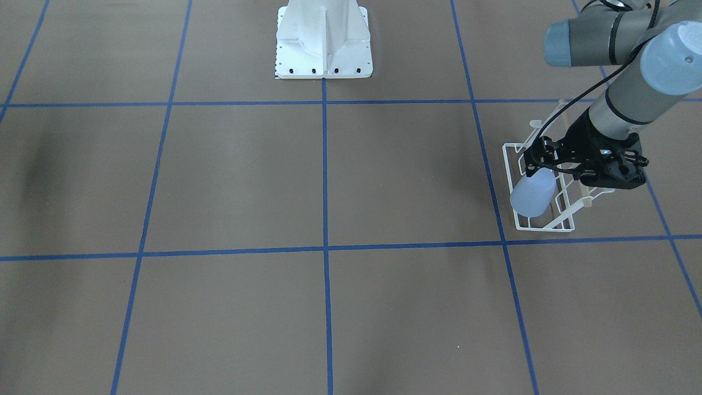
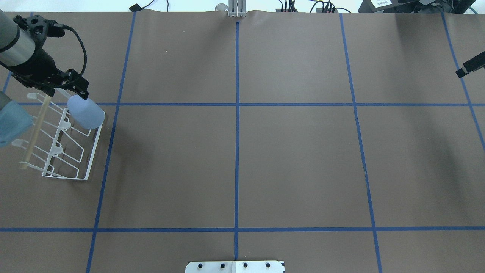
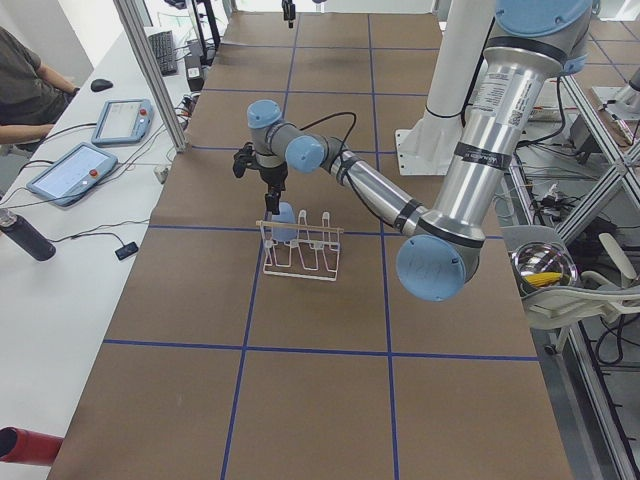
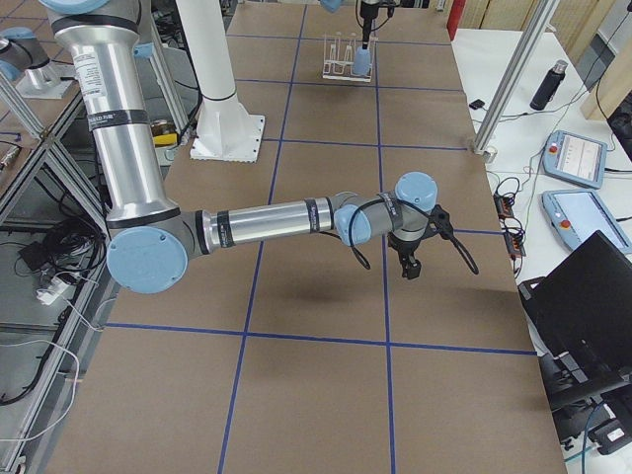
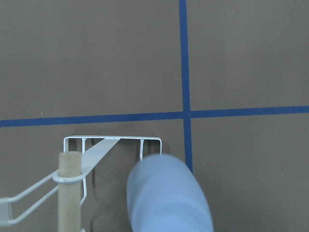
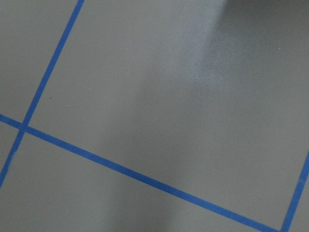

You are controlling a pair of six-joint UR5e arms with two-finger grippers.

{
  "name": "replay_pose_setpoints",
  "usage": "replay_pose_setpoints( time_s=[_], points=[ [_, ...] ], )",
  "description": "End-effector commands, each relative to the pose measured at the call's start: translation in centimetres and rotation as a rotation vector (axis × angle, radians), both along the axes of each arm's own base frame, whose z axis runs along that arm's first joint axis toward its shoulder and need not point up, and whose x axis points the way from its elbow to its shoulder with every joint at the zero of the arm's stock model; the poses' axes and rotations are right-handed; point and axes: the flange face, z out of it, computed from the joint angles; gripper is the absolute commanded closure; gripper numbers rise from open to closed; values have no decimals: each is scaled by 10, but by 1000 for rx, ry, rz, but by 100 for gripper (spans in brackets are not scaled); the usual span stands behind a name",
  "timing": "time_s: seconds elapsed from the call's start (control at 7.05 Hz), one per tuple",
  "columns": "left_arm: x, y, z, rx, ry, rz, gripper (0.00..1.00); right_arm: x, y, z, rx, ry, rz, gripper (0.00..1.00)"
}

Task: Hang cup on cup holder
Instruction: 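Lower the cup onto the peg and open the left gripper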

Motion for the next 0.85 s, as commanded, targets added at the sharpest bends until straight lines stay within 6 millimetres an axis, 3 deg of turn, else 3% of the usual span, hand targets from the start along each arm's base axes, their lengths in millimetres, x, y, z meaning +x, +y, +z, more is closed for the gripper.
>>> replay_pose_setpoints(
  time_s=[0.0,0.14,0.28,0.43,0.57,0.71],
  points=[
    [-59,-4,34,130,-31,80,2,32,31,-55,-54,35,40,0],
    [-98,-3,61,147,-52,81,2,45,55,-44,-57,71,37,0],
    [-134,9,100,135,-76,74,2,52,70,-21,-61,98,12,0],
    [-178,2,127,113,-89,9,2,59,77,-12,-78,100,21,0],
    [-195,5,142,89,-97,-13,2,59,77,-8,-86,102,21,0],
    [-208,24,169,49,-110,-20,2,59,75,-9,-82,104,20,0]
  ],
)
